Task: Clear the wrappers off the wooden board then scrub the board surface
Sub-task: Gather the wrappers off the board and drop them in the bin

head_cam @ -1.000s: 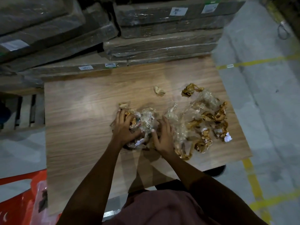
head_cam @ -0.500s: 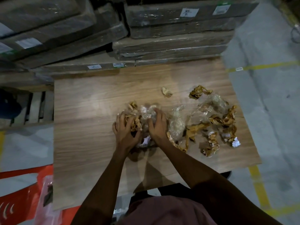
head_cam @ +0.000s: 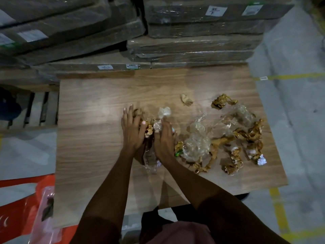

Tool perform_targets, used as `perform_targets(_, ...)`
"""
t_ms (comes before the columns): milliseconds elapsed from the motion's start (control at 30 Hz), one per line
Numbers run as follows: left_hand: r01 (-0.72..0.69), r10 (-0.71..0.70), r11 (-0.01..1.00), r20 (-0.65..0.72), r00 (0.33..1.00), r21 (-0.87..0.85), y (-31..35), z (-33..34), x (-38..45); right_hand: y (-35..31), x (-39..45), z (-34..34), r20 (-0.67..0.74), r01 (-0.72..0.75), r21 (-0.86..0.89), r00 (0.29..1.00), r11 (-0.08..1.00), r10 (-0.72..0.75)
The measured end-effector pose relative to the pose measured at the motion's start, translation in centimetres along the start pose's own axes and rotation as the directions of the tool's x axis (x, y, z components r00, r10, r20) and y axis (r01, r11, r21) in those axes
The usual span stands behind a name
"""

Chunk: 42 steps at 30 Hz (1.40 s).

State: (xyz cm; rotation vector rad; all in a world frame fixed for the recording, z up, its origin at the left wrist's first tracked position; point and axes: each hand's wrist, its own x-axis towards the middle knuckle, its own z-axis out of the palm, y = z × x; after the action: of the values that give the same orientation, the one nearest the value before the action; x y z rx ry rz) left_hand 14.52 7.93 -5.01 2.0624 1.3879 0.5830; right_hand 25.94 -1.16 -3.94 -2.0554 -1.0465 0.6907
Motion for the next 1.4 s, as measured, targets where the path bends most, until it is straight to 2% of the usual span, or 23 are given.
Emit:
perform_targets(133, -0.098, 0.104, 0.994, 0.146, 0.984, -0.049, -0.7, -0.6, 1.8, -0.9, 0.4, 1.4, -0.004, -0.010, 0.073, 1.000, 0.997, 0.010)
perform_targets(200, -0.100, 0.115, 0.989, 0.134, 0.984, -0.113, -0.6, -1.3, 1.8, -2.0, 0.7, 1.0, -0.045, -0.014, 0.188, 0.999, 0.982, 0.023)
perform_targets(267, -0.121, 0.135, 0.977, 0.064, 0.989, -0.178, -0.4, -1.9, 1.2, -2.7, 1.4, 0.4, -0.096, 0.000, 0.247, 0.995, 0.969, 0.025)
perform_targets(400, -0.082, 0.081, 0.983, -0.013, 0.997, -0.163, -1.1, -1.9, -0.9, -3.7, 1.4, -1.0, -0.113, 0.070, 0.133, 0.992, 0.989, -0.055)
perform_targets(533, 0.014, -0.017, 0.994, -0.027, 0.999, -0.113, -1.6, -1.7, -2.4, -3.8, 1.3, -3.4, -0.316, 0.103, 0.049, 0.945, 0.993, -0.082)
perform_targets(600, 0.036, -0.037, 0.994, -0.004, 0.999, -0.106, -1.6, -2.0, -2.8, -3.4, 2.8, -4.3, -0.320, 0.159, 0.071, 0.939, 0.985, -0.128)
perform_targets(633, 0.039, -0.038, 0.995, 0.010, 0.999, -0.093, -1.7, -2.1, -2.9, -3.0, 3.7, -4.5, -0.250, 0.185, 0.081, 0.955, 0.979, -0.160)
perform_targets(700, 0.026, -0.025, 0.998, 0.032, 0.999, -0.051, -1.9, -2.2, -3.1, -1.6, 5.5, -4.1, 0.028, 0.175, 0.066, 0.984, 0.982, -0.177)
perform_targets(733, 0.018, -0.016, 0.999, 0.036, 0.999, -0.034, -1.9, -2.2, -3.2, -0.9, 6.1, -3.9, 0.182, 0.175, 0.040, 0.967, 0.984, -0.179)
perform_targets(800, 0.025, -0.024, 0.999, 0.042, 0.999, -0.023, -2.0, -2.5, -3.6, 0.6, 6.5, -3.6, 0.396, 0.304, -0.052, 0.881, 0.951, -0.259)
perform_targets(867, 0.037, -0.036, 0.999, 0.047, 0.998, -0.031, -2.2, -2.7, -4.4, 1.4, 5.8, -3.4, 0.491, 0.430, -0.106, 0.807, 0.897, -0.329)
perform_targets(1000, 0.002, 0.001, 1.000, 0.181, 0.984, -0.015, -3.1, -3.3, -6.4, 1.8, 3.6, -3.2, 0.584, 0.414, -0.126, 0.766, 0.902, -0.269)
perform_targets(1067, -0.053, 0.037, 0.997, 0.263, 0.964, 0.053, -3.3, -3.7, -7.1, 1.6, 3.2, -3.6, 0.682, 0.482, -0.136, 0.679, 0.866, -0.270)
perform_targets(1167, -0.137, 0.073, 0.978, 0.356, 0.931, 0.158, -3.1, -4.3, -7.3, 0.9, 4.1, -4.7, 0.838, 0.588, -0.218, 0.523, 0.779, -0.160)
perform_targets(1200, -0.142, 0.068, 0.974, 0.368, 0.928, 0.179, -3.0, -4.3, -7.3, 0.6, 4.4, -5.0, 0.856, 0.626, -0.254, 0.500, 0.737, -0.130)
perform_targets(1267, -0.113, 0.042, 0.976, 0.345, 0.938, 0.186, -2.8, -4.1, -7.0, 0.4, 4.6, -4.9, 0.842, 0.642, -0.300, 0.526, 0.705, -0.121)
perform_targets(1400, -0.017, -0.009, 0.991, 0.186, 0.983, 0.134, -2.6, -3.4, -6.0, -0.5, 5.3, -3.6, 0.715, 0.576, -0.384, 0.680, 0.721, -0.162)
